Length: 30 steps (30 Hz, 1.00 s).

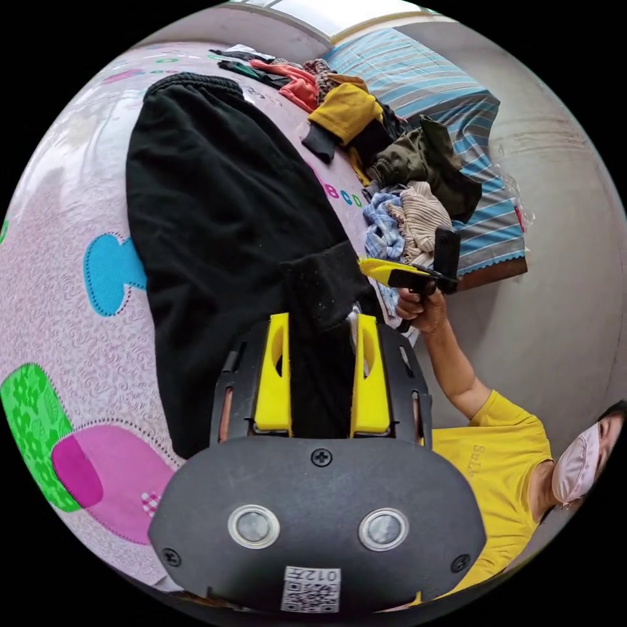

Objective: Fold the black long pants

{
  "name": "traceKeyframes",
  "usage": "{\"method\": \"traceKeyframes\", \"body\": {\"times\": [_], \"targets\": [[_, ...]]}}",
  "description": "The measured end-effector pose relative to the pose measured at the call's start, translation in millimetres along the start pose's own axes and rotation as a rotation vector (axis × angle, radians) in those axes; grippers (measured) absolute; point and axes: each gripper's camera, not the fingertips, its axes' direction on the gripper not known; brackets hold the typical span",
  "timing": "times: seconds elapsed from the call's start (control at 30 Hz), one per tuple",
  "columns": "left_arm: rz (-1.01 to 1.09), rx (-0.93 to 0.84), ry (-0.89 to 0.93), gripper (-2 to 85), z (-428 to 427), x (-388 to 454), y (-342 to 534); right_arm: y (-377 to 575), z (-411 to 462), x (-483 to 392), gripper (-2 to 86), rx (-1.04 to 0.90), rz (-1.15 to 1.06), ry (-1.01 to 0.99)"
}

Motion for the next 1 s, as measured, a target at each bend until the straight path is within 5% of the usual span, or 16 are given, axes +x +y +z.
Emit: {"method": "traceKeyframes", "body": {"times": [0.3,0.5,0.83,1.0], "targets": [[0.015,0.133,-0.036,9.1,-72,-24,-5,-45,-10,10,7.1,-0.111,-0.087,0.109],[-0.114,0.45,0.02,8.1,-141,-85,-23,-116,-37,59,7.4,0.128,-0.012,0.166],[-0.144,0.574,0.305,8.1,-143,-131,-50,-182,-12,132,7.4,0.137,0.055,0.145],[-0.078,0.517,0.111,7.7,-168,-94,-76,-181,-27,158,4.3,0.203,0.05,-0.01]]}}
